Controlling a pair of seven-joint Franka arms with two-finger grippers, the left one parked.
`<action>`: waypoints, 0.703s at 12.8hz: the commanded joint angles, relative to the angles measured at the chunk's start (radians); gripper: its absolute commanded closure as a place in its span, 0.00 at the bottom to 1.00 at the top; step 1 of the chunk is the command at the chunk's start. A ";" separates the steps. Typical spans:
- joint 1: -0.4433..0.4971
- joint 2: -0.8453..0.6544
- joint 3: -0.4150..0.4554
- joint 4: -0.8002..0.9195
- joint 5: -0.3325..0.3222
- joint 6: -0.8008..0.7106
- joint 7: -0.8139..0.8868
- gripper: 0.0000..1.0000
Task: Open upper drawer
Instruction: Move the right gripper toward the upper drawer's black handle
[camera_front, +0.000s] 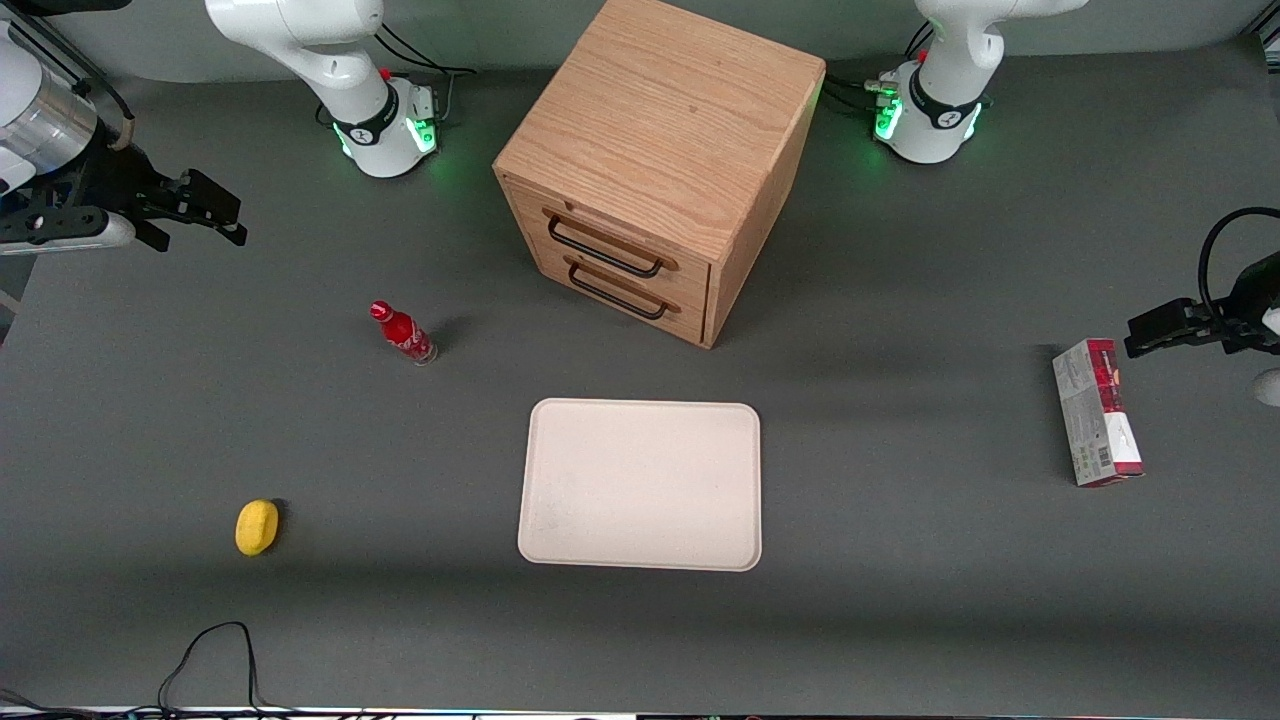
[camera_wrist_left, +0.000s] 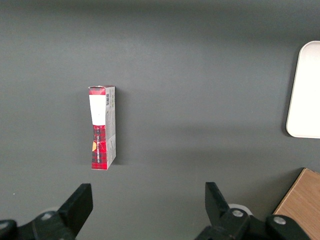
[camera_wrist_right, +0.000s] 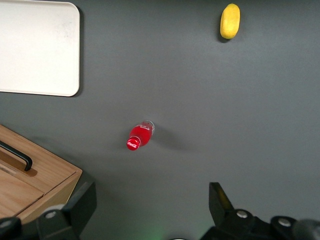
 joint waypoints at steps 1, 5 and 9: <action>-0.002 0.020 0.002 0.028 0.001 -0.009 -0.017 0.00; 0.001 0.172 0.115 0.204 0.006 -0.039 0.006 0.00; 0.003 0.365 0.403 0.410 0.010 -0.096 0.045 0.00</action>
